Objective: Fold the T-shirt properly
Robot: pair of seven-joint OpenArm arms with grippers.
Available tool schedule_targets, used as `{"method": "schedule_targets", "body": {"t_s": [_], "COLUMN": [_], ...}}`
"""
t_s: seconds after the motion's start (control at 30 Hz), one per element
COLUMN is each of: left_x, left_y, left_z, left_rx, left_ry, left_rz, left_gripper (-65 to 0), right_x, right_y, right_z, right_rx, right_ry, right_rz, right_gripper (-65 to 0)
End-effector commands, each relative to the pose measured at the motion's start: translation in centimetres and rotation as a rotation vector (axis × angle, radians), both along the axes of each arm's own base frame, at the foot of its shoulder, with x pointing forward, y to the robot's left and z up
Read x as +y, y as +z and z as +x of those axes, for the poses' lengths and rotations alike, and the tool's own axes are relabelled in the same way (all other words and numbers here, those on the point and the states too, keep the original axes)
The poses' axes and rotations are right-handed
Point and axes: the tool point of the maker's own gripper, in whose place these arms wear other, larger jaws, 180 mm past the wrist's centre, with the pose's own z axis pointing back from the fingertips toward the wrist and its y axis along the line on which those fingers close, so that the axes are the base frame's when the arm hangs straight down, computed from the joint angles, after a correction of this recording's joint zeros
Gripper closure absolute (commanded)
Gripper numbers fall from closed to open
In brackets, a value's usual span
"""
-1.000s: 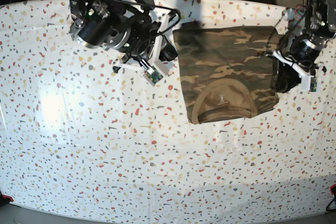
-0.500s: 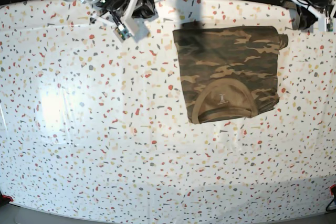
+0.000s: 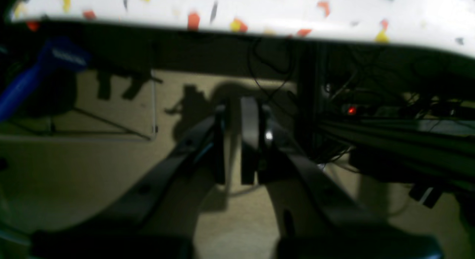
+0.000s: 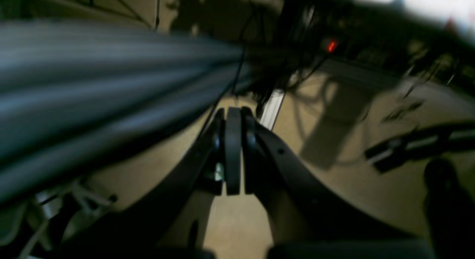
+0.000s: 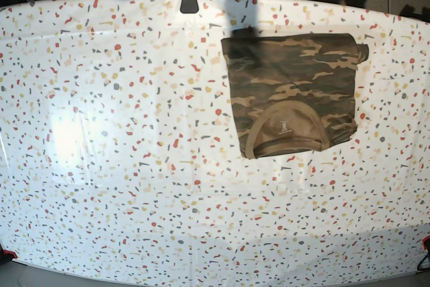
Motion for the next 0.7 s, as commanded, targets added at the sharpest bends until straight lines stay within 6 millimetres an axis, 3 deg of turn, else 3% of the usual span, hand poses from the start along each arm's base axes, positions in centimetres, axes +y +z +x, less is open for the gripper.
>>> {"method": "schedule_targets", "body": {"t_s": [0.0, 0.17, 0.43, 0.67], "left_x": [0.3, 1.4, 3.2, 2.4], "left_y": [-0.1, -3.7, -10.8, -15.2], "left_z": [-0.9, -5.3, -11.1, -14.4], "left_rx": [0.006, 0.066, 0.277, 0.423], "left_ry": [-0.003, 0.063, 0.174, 0.278], "left_rz": [-0.012, -0.083, -0.088, -0.145], "left_gripper": [-4.9, -4.9, -4.9, -5.0], "right_x": [0.2, -0.2, -2.5, -4.8], "right_y": [0.1, -3.6, -13.3, -20.0], "right_z": [-0.7, -4.5, -10.8, -12.8], "right_rx": [0.018, 0.167, 0.424, 0.583], "right_ry": [-0.005, -0.041, -0.058, -0.118], "right_rz": [0.019, 0.023, -0.066, -0.085], "right_gripper": [0.0, 0.0, 0.0, 0.0]}}
